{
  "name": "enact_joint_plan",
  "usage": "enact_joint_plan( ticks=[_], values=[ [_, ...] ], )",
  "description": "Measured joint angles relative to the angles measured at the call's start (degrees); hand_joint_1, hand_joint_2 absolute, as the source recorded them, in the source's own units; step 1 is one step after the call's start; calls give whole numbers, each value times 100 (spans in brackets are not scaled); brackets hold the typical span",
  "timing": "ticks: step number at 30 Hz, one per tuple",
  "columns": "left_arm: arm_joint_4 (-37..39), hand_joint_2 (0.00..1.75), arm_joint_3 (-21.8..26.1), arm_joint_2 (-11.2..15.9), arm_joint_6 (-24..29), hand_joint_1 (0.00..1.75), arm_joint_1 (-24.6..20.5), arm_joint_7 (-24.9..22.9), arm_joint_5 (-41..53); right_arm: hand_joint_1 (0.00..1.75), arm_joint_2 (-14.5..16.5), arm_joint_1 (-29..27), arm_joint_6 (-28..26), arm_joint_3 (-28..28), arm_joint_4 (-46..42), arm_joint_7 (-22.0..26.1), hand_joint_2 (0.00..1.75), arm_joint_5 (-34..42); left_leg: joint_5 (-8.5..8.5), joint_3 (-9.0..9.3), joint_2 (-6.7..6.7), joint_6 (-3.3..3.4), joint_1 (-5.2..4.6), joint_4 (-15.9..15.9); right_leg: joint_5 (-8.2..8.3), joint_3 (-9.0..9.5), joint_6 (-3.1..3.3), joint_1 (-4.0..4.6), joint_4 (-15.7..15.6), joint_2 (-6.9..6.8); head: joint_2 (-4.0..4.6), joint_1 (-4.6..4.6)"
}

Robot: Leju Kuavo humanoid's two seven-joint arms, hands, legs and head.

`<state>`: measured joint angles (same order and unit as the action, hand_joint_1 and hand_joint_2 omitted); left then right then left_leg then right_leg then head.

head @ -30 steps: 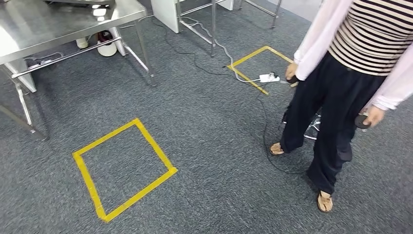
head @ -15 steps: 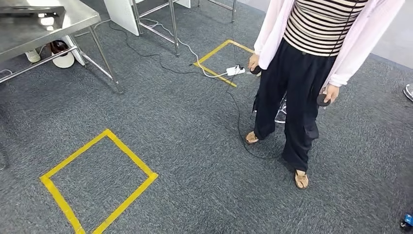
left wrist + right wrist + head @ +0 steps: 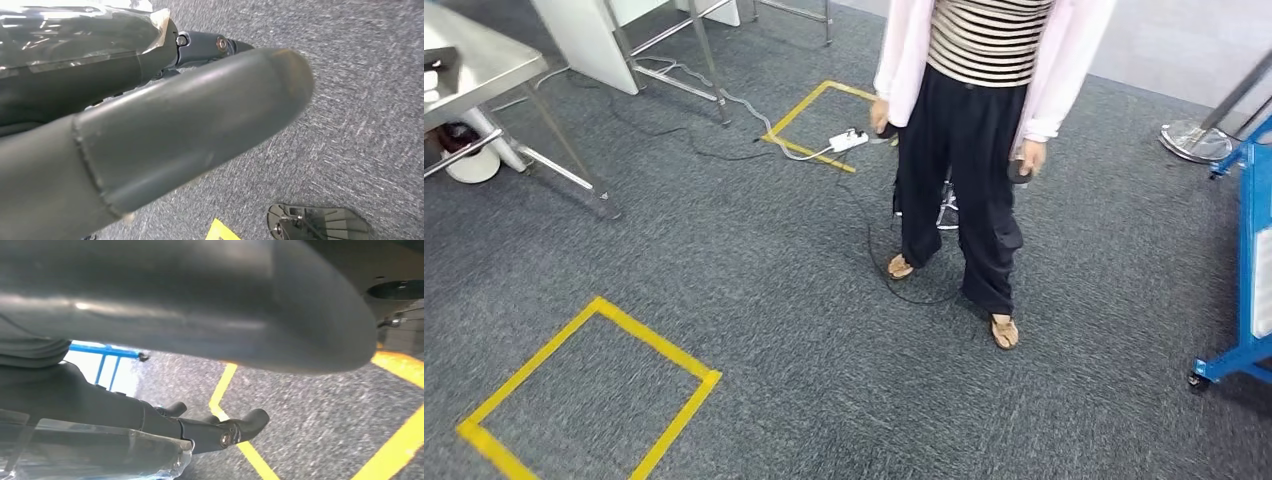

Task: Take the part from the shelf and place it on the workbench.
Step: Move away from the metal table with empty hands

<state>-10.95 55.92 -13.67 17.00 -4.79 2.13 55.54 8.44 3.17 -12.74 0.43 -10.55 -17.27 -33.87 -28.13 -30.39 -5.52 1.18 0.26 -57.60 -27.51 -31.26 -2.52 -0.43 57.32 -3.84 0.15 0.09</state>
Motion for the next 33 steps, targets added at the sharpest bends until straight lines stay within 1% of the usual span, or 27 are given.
enact_joint_plan(
  ticks=[1,2,3,4,6,7,8,9,10,12,13,14,16,17,18,20,22,23,24,25,26,27,29,30,31,32,33],
  values=[
    [0,0,0,-3,3,0,-6,2,0,0,2,-3,3,-11,2,4,0,-5,-1,12,-51,-35,7,6,20,-13,44,-4,-8,67,0,-4],
    [0,0,-1,-5,5,0,-12,5,1,0,5,-12,5,-19,3,6,0,-10,-27,15,-36,-71,24,-15,40,-19,86,-22,-20,126,0,-6],
    [0,0,-1,-7,8,0,-15,10,3,0,8,-16,6,-22,4,6,0,-14,-104,-11,48,-101,43,-97,65,-8,131,-48,-34,182,0,-8],
    [0,0,-1,-7,11,0,-13,14,5,0,13,-18,7,-26,5,6,0,-19,-257,-91,182,-127,61,-303,91,3,175,-74,-47,240,0,-16],
    [0,0,-2,-5,16,0,-5,19,8,0,24,-20,6,-31,5,5,0,-33,-657,-383,457,-157,84,-990,115,-8,224,-78,-47,351,0,-34],
    [0,0,-3,-4,19,0,1,19,9,0,28,-22,3,-33,5,3,0,-38,-812,-540,516,-166,86,-1337,117,-17,231,-68,-46,405,0,-38],
    [0,0,-3,-4,21,0,5,19,9,0,31,-26,-2,-34,5,-3,0,-43,-884,-651,538,-172,86,-1569,121,-21,236,-59,-45,454,0,-37],
    [0,0,-3,-4,24,0,8,19,10,0,32,-30,-11,-36,5,-13,0,-45,-843,-685,546,-171,87,-1621,123,-21,239,-53,-43,510,0,-38],
    [0,0,-3,-4,27,0,10,21,10,0,32,-34,-21,-37,5,-25,0,-45,-715,-639,554,-165,89,-1500,126,-18,242,-50,-39,572,0,-36],
    [0,0,-3,-4,31,0,11,29,11,0,35,-34,-36,-38,5,-43,0,-46,-299,-347,637,-146,100,-846,128,-12,241,-49,-22,710,0,-38],
    [0,0,-3,-2,32,0,10,33,11,0,39,-30,-40,-38,5,-46,0,-46,-157,-191,754,-133,109,-506,126,-17,233,-37,-6,767,0,-37],
    [0,0,-4,-1,34,0,10,37,11,0,45,-23,-43,-39,5,-47,0,-46,-76,-82,857,-121,116,-254,126,-36,218,-26,12,822,0,-34],
    [0,0,-5,2,43,0,8,45,11,0,57,-15,-49,-39,5,-51,0,-43,-70,-21,956,-82,92,-83,146,-97,146,-19,26,919,0,-31],
    [0,0,-5,-2,48,0,7,48,11,0,62,-19,-50,-39,6,-55,0,-42,-55,-20,908,-49,72,-64,166,-138,101,-26,16,972,0,-31],
    [0,0,-4,-8,50,0,5,49,10,0,68,-27,-50,-38,7,-60,0,-41,-28,-13,844,1,62,-36,170,-171,63,-38,30,961,0,-32],
    [0,0,-4,-19,53,0,2,49,10,0,76,-31,-50,-38,8,-73,0,-42,23,-2,712,101,64,31,32,-330,46,-37,282,761,0,-21],
    [0,0,-4,-22,55,0,7,49,11,0,83,-17,-50,-38,8,-80,0,-43,41,-8,563,151,59,57,-295,-668,70,-39,962,521,0,-10],
    [0,0,-4,-22,55,0,10,49,11,0,85,-14,-50,-38,8,-81,0,-43,40,-15,483,157,53,56,-445,-852,66,-43,1346,480,0,-8],
    [0,0,-4,-22,55,0,12,49,11,0,85,-18,-50,-38,8,-81,0,-43,39,-19,407,157,49,55,-527,-966,45,-48,1605,464,0,-10],
    [0,0,-4,-22,56,0,12,49,11,0,83,-25,-50,-38,8,-81,0,-43,38,-21,336,155,47,54,-528,-976,6,-52,1671,449,0,-7],
    [0,0,-4,-25,57,0,11,49,10,0,81,-32,-51,-38,8,-85,0,-43,35,-18,270,150,46,53,-440,-850,-44,-56,1474,421,0,-7],
    [0,0,-4,-28,61,0,9,48,10,0,80,-35,-56,-38,8,-90,0,-44,29,-9,209,139,46,51,-305,-624,-89,-61,1086,342,0,-6],
    [0,0,-4,-36,89,0,8,46,9,0,88,-16,-92,-38,8,-103,0,-45,-2,11,100,90,19,41,-59,-177,-103,-50,284,74,0,-5],
    [0,0,-4,-39,108,0,7,49,7,0,96,-7,-121,-38,8,-113,0,-45,-18,25,53,54,4,35,6,-74,-69,-36,72,-13,0,-13],
    [0,0,-4,-42,126,0,4,60,2,0,102,-1,-147,-38,8,-128,0,-44,-33,40,6,20,-8,33,32,-55,-23,-17,1,-40,0,-18],
    [-1,0,-4,-47,138,0,-1,91,-20,0,103,0,-173,-38,8,-152,0,-44,-43,59,-45,-15,-5,37,50,-69,21,1,0,20,0,-24],
    [-2,0,-2,-52,145,0,-7,148,-60,0,102,-4,-192,-38,8,-177,0,-46,-59,73,-74,-48,11,30,64,-73,69,-24,-11,85,0,-29]
  ],
)
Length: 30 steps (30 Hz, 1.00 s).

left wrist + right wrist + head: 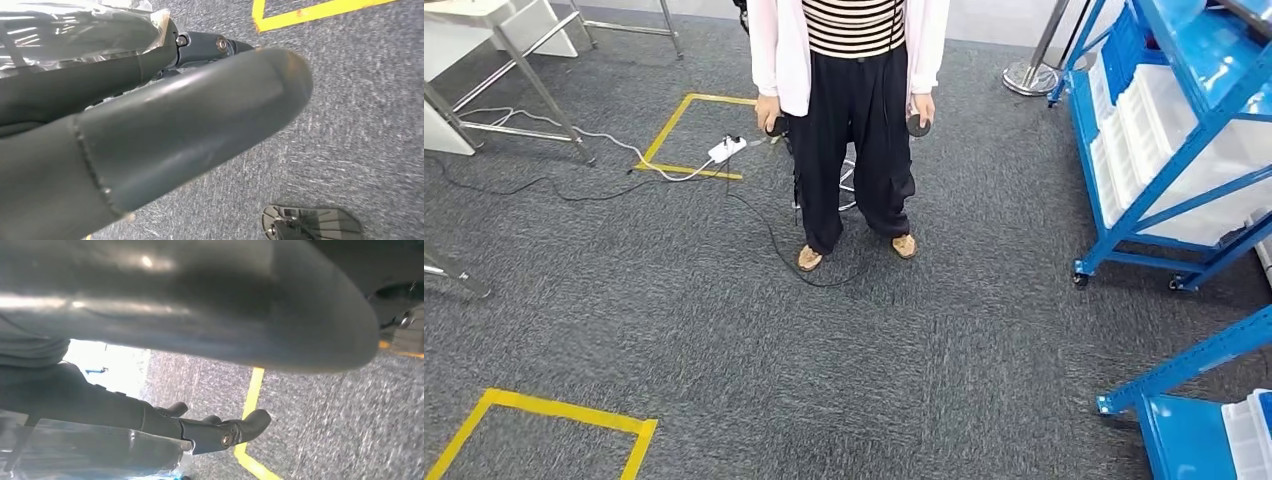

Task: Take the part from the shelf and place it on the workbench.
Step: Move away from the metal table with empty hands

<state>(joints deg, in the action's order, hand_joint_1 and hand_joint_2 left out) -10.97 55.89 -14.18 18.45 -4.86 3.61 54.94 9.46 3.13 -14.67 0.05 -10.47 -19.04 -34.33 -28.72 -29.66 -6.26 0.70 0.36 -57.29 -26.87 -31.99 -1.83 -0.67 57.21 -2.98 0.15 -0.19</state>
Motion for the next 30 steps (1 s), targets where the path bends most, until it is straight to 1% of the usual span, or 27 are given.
enact_joint_plan(
  ticks=[1,2,3,4,5,6,7,8,9,11,13,15,16,17,18,19,20,21,22,23,24,25,26,27,28,29,30],
  values=[
    [-1,0,5,-4,-3,0,-5,68,-43,0,-5,-2,-16,1,0,-25,0,-9,-53,-5,53,-32,19,-49,17,18,40,-18,-14,59,0,-2],
    [-1,0,10,-8,-13,0,-7,127,-84,0,-11,-1,-38,1,0,-45,0,-22,-172,-58,172,-60,37,-201,35,37,85,-39,-29,121,0,-12],
    [-1,0,15,-8,-24,0,-7,145,-105,0,-18,3,-59,2,0,-57,0,-35,-348,-170,330,-82,53,-474,54,53,126,-61,-40,181,0,-21],
    [-1,0,18,-8,-33,0,-5,113,-102,0,-23,8,-84,3,0,-64,0,-42,-556,-335,487,-96,58,-845,62,47,151,-47,-39,239,0,-29],
    [0,0,18,-7,-38,0,-1,49,-91,0,-29,13,-109,4,0,-63,0,-41,-736,-524,576,-104,62,-1243,67,41,169,-37,-38,306,0,-32],
    [1,0,18,-6,-41,0,6,-17,-79,0,-37,17,-127,5,0,-55,0,-38,-827,-675,613,-111,65,-1537,69,39,176,-28,-36,377,0,-31],
    [1,0,18,-6,-43,0,11,-67,-66,0,-49,16,-139,5,0,-35,0,-41,-804,-750,628,-112,69,-1652,68,43,176,-21,-33,453,0,-32],
    [2,0,19,-5,-45,0,17,-93,-56,0,-65,15,-143,7,0,-7,0,-52,-665,-723,639,-109,76,-1543,68,50,175,-18,-29,530,0,-31],
    [2,0,19,-3,-46,0,20,-102,-49,0,-83,15,-144,7,0,21,0,-67,-446,-602,671,-104,89,-1236,67,59,173,-19,-21,606,0,-32],
    [2,0,19,4,-45,0,23,-110,-41,0,-114,27,-144,8,0,66,0,-93,-68,-296,896,-95,129,-488,57,48,156,-3,14,743,0,-29],
    [2,0,18,14,-43,0,23,-115,-39,0,-136,43,-144,8,0,91,0,-105,30,-171,1065,-75,131,-148,57,-13,102,13,43,850,0,-23],
    [2,0,19,14,-30,0,18,-115,-52,0,-152,36,-140,8,0,113,0,-121,38,-169,985,-3,94,-114,77,-79,17,2,41,948,0,-23],
    [1,0,22,12,-15,0,15,-106,-77,0,-158,28,-131,7,0,128,0,-136,61,-156,922,49,82,-82,65,-121,-14,-2,75,914,0,-21],
    [0,0,31,13,2,0,15,-87,-114,0,-157,24,-117,7,0,154,0,-151,86,-143,852,105,80,-48,2,-192,-24,-5,189,814,0,-10],
    [-1,0,51,15,18,0,14,-62,-160,0,-155,29,-105,6,0,187,0,-171,106,-132,773,149,80,-16,-119,-312,-18,-1,412,677,0,2],
    [-2,0,79,20,32,0,16,-37,-204,0,-149,41,-95,5,0,222,0,-188,111,-126,696,173,62,-8,-284,-476,1,-5,742,521,0,15],
    [-3,0,112,26,43,0,18,-21,-239,0,-141,53,-93,5,0,255,0,-195,110,-131,613,191,49,-8,-456,-662,13,-6,1125,432,0,23],
    [-3,0,142,34,50,0,20,-26,-259,0,-133,61,-99,5,0,282,0,-191,107,-134,533,193,35,-9,-580,-813,7,-10,1452,392,0,24],
    [-3,0,159,41,56,0,20,-53,-263,0,-122,62,-111,5,0,302,0,-174,104,-136,459,193,27,-10,-629,-880,-17,-14,1622,371,0,24],
    [-3,0,168,49,62,0,19,-97,-253,0,-112,56,-133,7,0,323,0,-152,101,-136,394,191,23,-12,-588,-829,-59,-20,1564,351,0,26],
    [-3,0,170,53,64,0,18,-150,-237,0,-101,52,-163,9,0,340,0,-121,97,-131,335,184,23,-13,-473,-657,-108,-28,1272,312,0,28],
    [-3,0,171,55,65,0,18,-196,-219,0,-88,52,-204,17,0,355,0,-81,88,-119,282,171,19,-15,-331,-413,-147,-36,843,211,0,30],
    [-3,0,171,56,63,0,18,-226,-204,0,-75,56,-248,34,0,368,0,-33,73,-105,232,146,5,-19,-200,-203,-158,-28,457,71,0,32],
    [-3,0,172,57,57,0,17,-241,-190,0,-63,63,-296,61,0,377,0,16,55,-84,186,113,-6,-22,-107,-60,-137,-18,181,-37,0,28],
    [-3,0,172,60,46,0,15,-240,-174,0,-55,65,-342,95,0,374,0,57,37,-62,143,78,-17,-24,-61,-3,-99,0,51,-111,0,27],
    [-3,0,172,62,35,0,11,-224,-158,0,-52,64,-384,130,0,350,0,84,24,-39,98,42,-19,-17,-45,-15,-53,24,38,-107,0,23],
    [-3,0,172,62,24,0,4,-199,-142,0,-57,57,-425,162,0,310,0,98,13,-16,54,6,-7,-9,-33,-18,-8,27,25,-41,0,21]
  ],
)
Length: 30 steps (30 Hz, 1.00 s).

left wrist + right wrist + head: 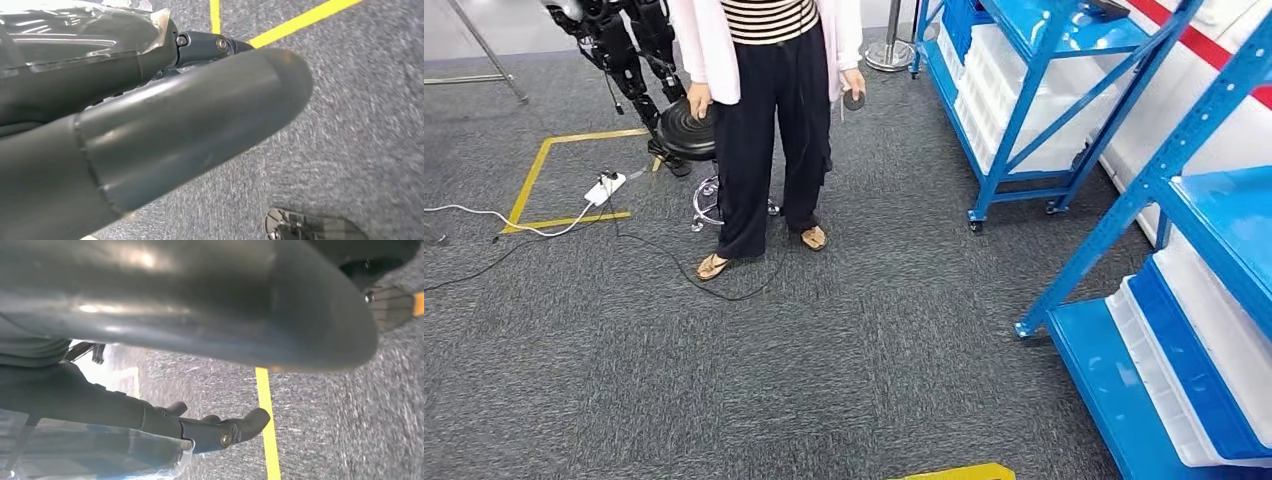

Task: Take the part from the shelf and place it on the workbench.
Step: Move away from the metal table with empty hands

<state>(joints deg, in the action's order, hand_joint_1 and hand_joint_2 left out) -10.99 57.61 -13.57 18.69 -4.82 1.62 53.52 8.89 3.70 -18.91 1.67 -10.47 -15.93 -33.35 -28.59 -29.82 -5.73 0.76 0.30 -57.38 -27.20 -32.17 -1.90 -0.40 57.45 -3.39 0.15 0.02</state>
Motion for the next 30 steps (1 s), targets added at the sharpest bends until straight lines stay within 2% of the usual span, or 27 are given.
enact_joint_plan(
  ticks=[1,3,5,6,7,8,9,10,12,14,16,17,18,20,22,23,24,25,26,27,28,29,30],
  values=[
    [-1,0,-1,2,-9,0,-7,32,11,0,-8,-11,-49,28,0,-39,0,10,-26,10,22,-37,19,-14,15,19,37,-20,-16,59,0,-2],
    [-1,0,-1,9,-16,0,-15,118,10,0,-25,-33,-249,87,0,-16,0,34,-237,-84,247,-94,55,-284,56,63,128,-66,-46,181,0,-13],
    [-1,0,-1,20,-19,0,-12,211,-14,0,-26,-47,-537,159,0,215,0,75,-623,-402,505,-115,71,-994,80,72,189,-64,-46,304,0,-22],
    [0,0,-1,23,-21,0,-9,248,-26,0,-21,-51,-654,197,0,378,0,94,-771,-590,551,-120,73,-1374,83,71,199,-50,-45,373,0,-22],
    [0,0,0,26,-32,0,-8,277,-27,0,-18,-55,-730,233,0,523,0,104,-817,-731,570,-123,77,-1622,85,73,203,-39,-43,448,0,-21],
    [0,0,0,27,-47,0,-8,300,-24,0,-14,-61,-772,264,0,651,0,103,-742,-782,579,-123,83,-1661,84,80,203,-33,-41,527,0,-21],
    [0,0,0,27,-65,0,-8,318,-14,0,-10,-65,-769,281,0,726,0,96,-564,-723,589,-119,92,-1472,84,90,202,-32,-38,605,0,-20],
    [0,0,0,27,-85,0,-8,334,-1,0,-4,-68,-755,291,0,778,0,87,-326,-579,634,-115,107,-1112,82,100,200,-33,-31,684,0,-22],
    [0,0,-2,26,-103,0,-10,349,23,0,17,-68,-732,294,0,834,0,63,-5,-278,871,-105,141,-401,74,86,177,-21,-4,817,0,-21],
    [0,0,-3,21,-107,0,-13,354,34,0,32,-70,-727,296,0,852,0,49,57,-186,1001,-69,129,-141,80,12,117,-3,6,911,0,-16],
    [0,0,-3,7,-108,0,-16,341,55,0,36,-84,-727,303,0,883,0,58,88,-197,893,11,92,-114,96,-56,42,-11,4,968,0,-13],
    [0,0,-5,-3,-108,0,-18,319,85,0,37,-91,-727,311,0,913,0,71,109,-193,840,58,84,-92,75,-94,15,-19,50,910,0,-13],
    [0,0,-8,-12,-110,0,-19,285,132,0,38,-92,-727,322,0,945,0,84,130,-192,775,108,85,-68,-1,-159,10,-23,186,797,0,-3],
    [1,0,-29,-20,-118,0,-8,187,253,0,39,-72,-719,344,0,1002,0,93,152,-198,622,174,72,-44,-321,-463,35,-28,804,523,0,18],
    [2,0,-52,-20,-120,0,13,109,323,0,28,-52,-691,356,0,1012,0,89,152,-218,456,193,56,-45,-631,-810,34,-35,1533,428,0,28],
    [2,0,-59,-19,-115,0,19,94,327,0,15,-53,-671,363,1,984,0,87,153,-226,382,193,52,-47,-677,-871,3,-41,1692,414,0,28],
    [2,0,-61,-18,-108,0,21,88,321,0,0,-61,-652,373,2,949,0,84,152,-229,316,191,51,-48,-630,-803,-46,-46,1611,396,0,29],
    [2,0,-61,-18,-98,0,20,87,309,0,-16,-70,-638,383,3,905,0,76,150,-227,251,185,51,-50,-511,-607,-100,-55,1289,348,0,29],
    [2,0,-60,-16,-90,0,20,87,297,0,-31,-74,-627,392,4,860,0,65,146,-219,195,173,47,-53,-372,-349,-144,-63,850,239,0,31],
    [2,0,-60,-14,-83,0,20,87,286,0,-44,-74,-620,398,4,820,0,50,134,-207,142,150,31,-60,-242,-122,-161,-58,444,90,0,31],
    [2,0,-59,-11,-79,0,23,88,278,0,-55,-66,-613,401,4,772,0,32,118,-190,94,118,17,-65,-147,37,-145,-49,159,-25,0,26],
    [2,0,-58,-7,-76,0,23,89,269,0,-64,-62,-597,403,4,722,0,11,103,-167,48,80,7,-68,-103,90,-107,-32,38,-95,0,20],
    [2,0,-58,-4,-75,0,20,91,255,0,-71,-61,-579,403,5,675,0,-6,91,-144,-5,40,7,-63,-81,81,-59,-6,18,-88,0,16]
  ],
)
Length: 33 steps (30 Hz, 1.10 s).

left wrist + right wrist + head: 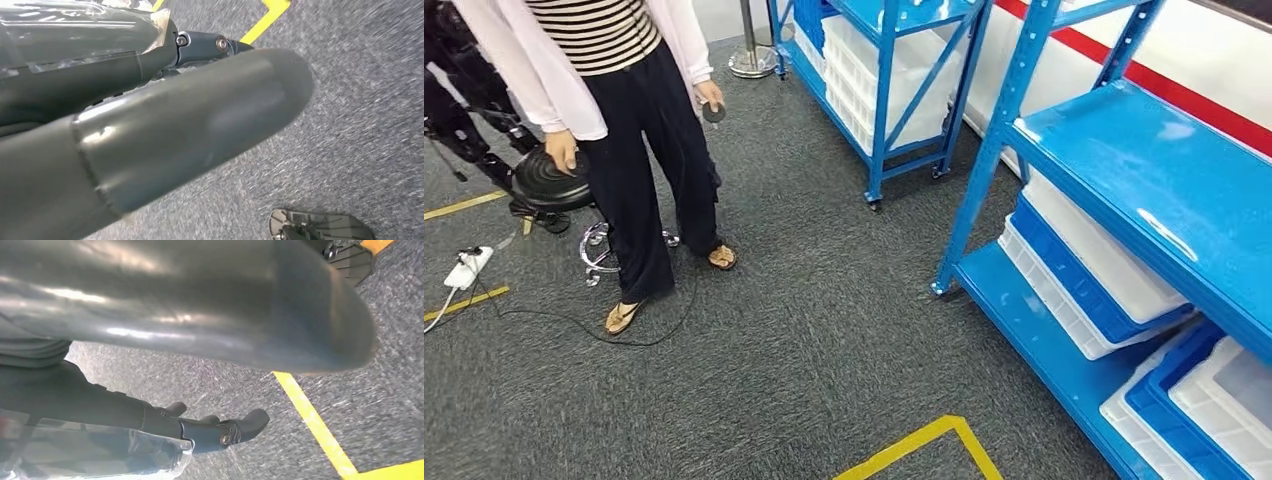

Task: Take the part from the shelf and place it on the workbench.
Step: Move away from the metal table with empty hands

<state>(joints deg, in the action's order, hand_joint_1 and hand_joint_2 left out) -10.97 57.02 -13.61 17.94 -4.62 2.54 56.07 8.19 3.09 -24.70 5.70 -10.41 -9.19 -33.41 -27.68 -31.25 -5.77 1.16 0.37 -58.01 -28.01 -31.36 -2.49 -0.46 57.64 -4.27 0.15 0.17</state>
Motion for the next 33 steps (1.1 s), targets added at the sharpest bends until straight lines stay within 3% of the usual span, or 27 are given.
enact_joint_plan(
  ticks=[2,4,6,7,8,9,10,12,13,15,17,19,21,23,24,25,26,28,30,32,33],
  values=[
    [0,0,0,-3,-3,0,-13,6,-26,0,-2,-11,29,0,3,-65,0,-27,-36,31,-16,-82,38,-12,34,-2,96,-10,-26,130,0,-7],
    [0,0,0,-6,-7,0,-20,14,-38,0,2,-14,37,1,5,-89,0,-46,-251,-70,231,-141,71,-282,80,29,192,-54,-54,249,0,-17],
    [1,0,0,-6,-8,0,-12,17,-43,0,15,-6,51,2,5,-104,0,-69,-646,-380,507,-168,82,-990,105,33,253,-55,-54,374,0,-25],
    [1,0,0,-6,-9,0,-7,17,-47,0,22,-3,61,2,5,-112,0,-87,-802,-559,563,-176,82,-1372,109,31,265,-43,-52,445,0,-26],
    [2,0,1,-6,-10,0,-4,17,-57,0,26,-3,68,0,5,-118,0,-111,-844,-680,583,-180,82,-1604,110,35,267,-33,-50,519,0,-26],
    [2,0,2,-5,-7,0,-3,14,-70,0,26,-5,75,-3,5,-123,0,-143,-770,-711,591,-177,84,-1628,109,43,266,-29,-47,595,0,-26],
    [2,0,3,-5,-2,0,-4,7,-82,0,27,-6,81,-10,5,-122,0,-177,-591,-635,602,-169,88,-1423,108,55,265,-28,-46,673,0,-26],
    [2,0,7,-2,13,0,-6,-19,-99,0,35,7,97,-38,4,-115,0,-243,-164,-308,769,-142,105,-647,103,62,255,-15,-31,822,0,-28],
    [2,0,8,0,18,0,-9,-32,-102,0,42,18,105,-55,4,-107,0,-266,-39,-175,857,-128,111,-331,98,48,239,-2,-19,890,0,-23],
    [2,0,11,1,22,0,-16,-49,-106,0,51,29,116,-89,3,-91,0,-294,11,-87,943,-87,90,-78,98,-19,181,19,-6,991,0,-22],
    [2,0,14,-11,22,0,-27,-56,-106,0,52,16,120,-110,4,-81,0,-305,32,-87,836,-7,69,-40,104,-83,108,4,2,1040,0,-22],
    [1,0,18,-23,25,0,-34,-56,-112,0,50,10,125,-118,5,-80,0,-314,75,-68,715,88,73,24,-32,-215,84,-1,241,851,0,-9],
    [1,0,23,-28,31,0,-32,-43,-134,0,49,27,144,-131,5,-81,0,-338,91,-65,577,136,66,54,-356,-537,111,-6,883,590,0,8],
    [2,0,31,-28,48,0,-28,-17,-152,0,46,33,173,-145,5,-94,0,-370,88,-75,431,143,56,50,-598,-848,86,-25,1520,513,0,16],
    [2,0,36,-28,61,0,-28,-4,-155,0,43,29,186,-150,5,-109,0,-384,84,-78,365,141,56,48,-597,-873,42,-36,1591,496,0,17],
    [2,0,40,-31,75,0,-29,8,-158,0,39,23,197,-152,5,-125,0,-397,79,-77,306,135,58,46,-520,-792,-15,-50,1456,471,0,20],
    [2,0,44,-38,91,0,-30,16,-162,0,33,22,206,-154,5,-140,0,-408,72,-69,251,121,62,43,-376,-594,-76,-68,1091,399,0,20],
    [2,0,48,-55,113,0,-30,23,-167,0,23,45,223,-163,4,-154,0,-423,38,-46,149,66,41,30,-102,-183,-124,-75,316,140,0,27],
    [2,0,50,-64,125,0,-34,24,-166,0,24,72,233,-179,3,-161,0,-426,6,-5,55,-14,20,23,20,-45,-55,-42,4,18,0,14],
    [2,0,50,-67,115,0,-50,26,-152,0,36,76,235,-191,3,-169,0,-418,-15,45,-33,-95,43,35,49,-49,48,-35,-5,136,0,-2],
    [2,0,50,-63,101,0,-56,28,-138,0,46,77,236,-194,3,-172,0,-411,-63,51,16,-133,65,-3,63,-29,91,-50,-17,193,0,-5]
  ],
)
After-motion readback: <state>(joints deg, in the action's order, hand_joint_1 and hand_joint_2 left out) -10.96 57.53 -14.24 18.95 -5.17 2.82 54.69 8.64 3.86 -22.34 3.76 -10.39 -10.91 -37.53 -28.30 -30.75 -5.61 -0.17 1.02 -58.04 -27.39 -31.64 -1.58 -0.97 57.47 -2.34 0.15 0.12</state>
